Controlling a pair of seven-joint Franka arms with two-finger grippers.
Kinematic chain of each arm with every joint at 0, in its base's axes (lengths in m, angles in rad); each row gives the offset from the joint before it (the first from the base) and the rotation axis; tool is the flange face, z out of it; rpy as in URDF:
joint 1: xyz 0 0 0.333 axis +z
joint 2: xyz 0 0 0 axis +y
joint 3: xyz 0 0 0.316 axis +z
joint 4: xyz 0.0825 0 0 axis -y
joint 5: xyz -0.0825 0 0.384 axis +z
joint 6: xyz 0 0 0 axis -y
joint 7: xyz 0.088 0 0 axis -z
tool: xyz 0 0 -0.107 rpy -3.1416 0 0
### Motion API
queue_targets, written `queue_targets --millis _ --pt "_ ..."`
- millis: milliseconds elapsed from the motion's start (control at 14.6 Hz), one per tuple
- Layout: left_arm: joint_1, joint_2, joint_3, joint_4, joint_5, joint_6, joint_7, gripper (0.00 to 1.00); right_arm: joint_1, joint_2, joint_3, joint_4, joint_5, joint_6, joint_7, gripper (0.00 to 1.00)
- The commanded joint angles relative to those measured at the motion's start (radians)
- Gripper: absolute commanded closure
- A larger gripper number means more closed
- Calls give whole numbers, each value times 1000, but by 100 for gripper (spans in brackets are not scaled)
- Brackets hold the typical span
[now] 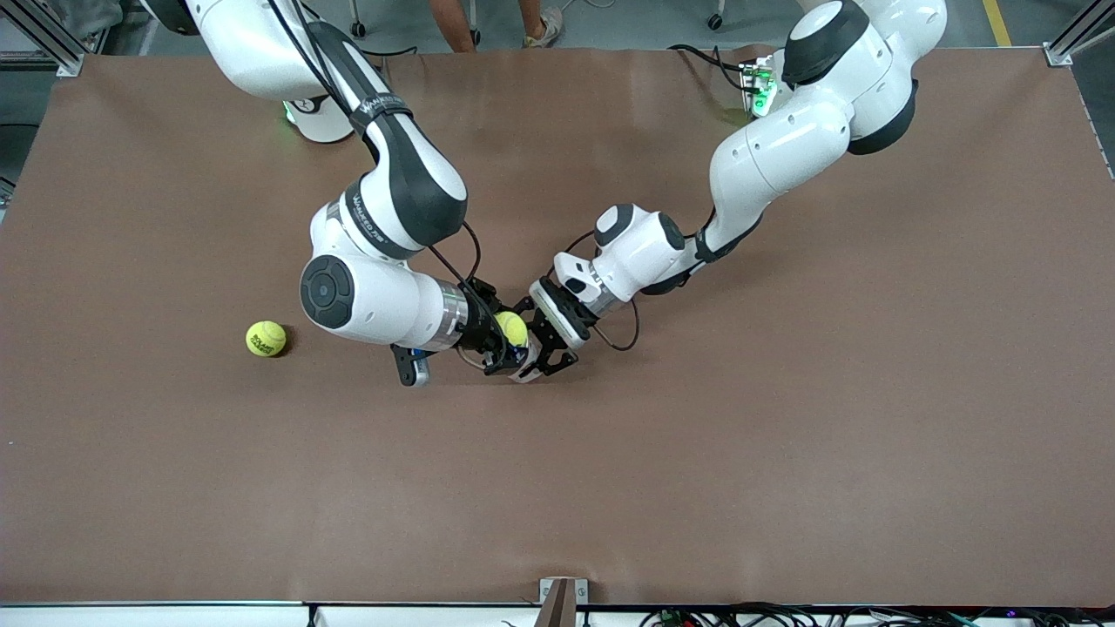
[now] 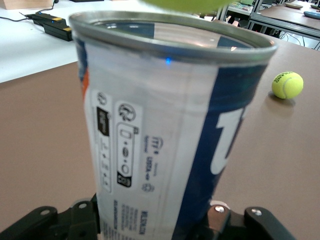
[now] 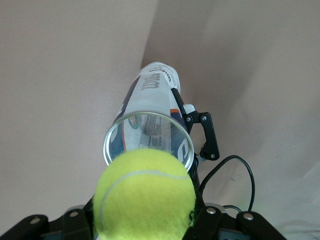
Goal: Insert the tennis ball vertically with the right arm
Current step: 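Bring the ball over the tube opening with the right gripper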
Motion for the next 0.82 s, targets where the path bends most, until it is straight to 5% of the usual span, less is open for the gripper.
queue_targets --millis 0,479,547,684,752 --pt "-1 10 -12 3 -8 15 6 38 -5 6 -7 14 16 -15 3 98" --pt "-1 16 -11 1 0 15 9 37 3 35 -7 -3 10 26 -8 92" --pt "-1 16 -11 1 0 15 11 36 3 37 -7 -3 10 28 -8 77" --pt "-1 16 -11 0 0 15 11 36 -2 35 -7 -3 13 25 -5 9" --pt "-1 16 -11 -2 0 15 9 36 -2 35 -7 -3 10 25 -6 0"
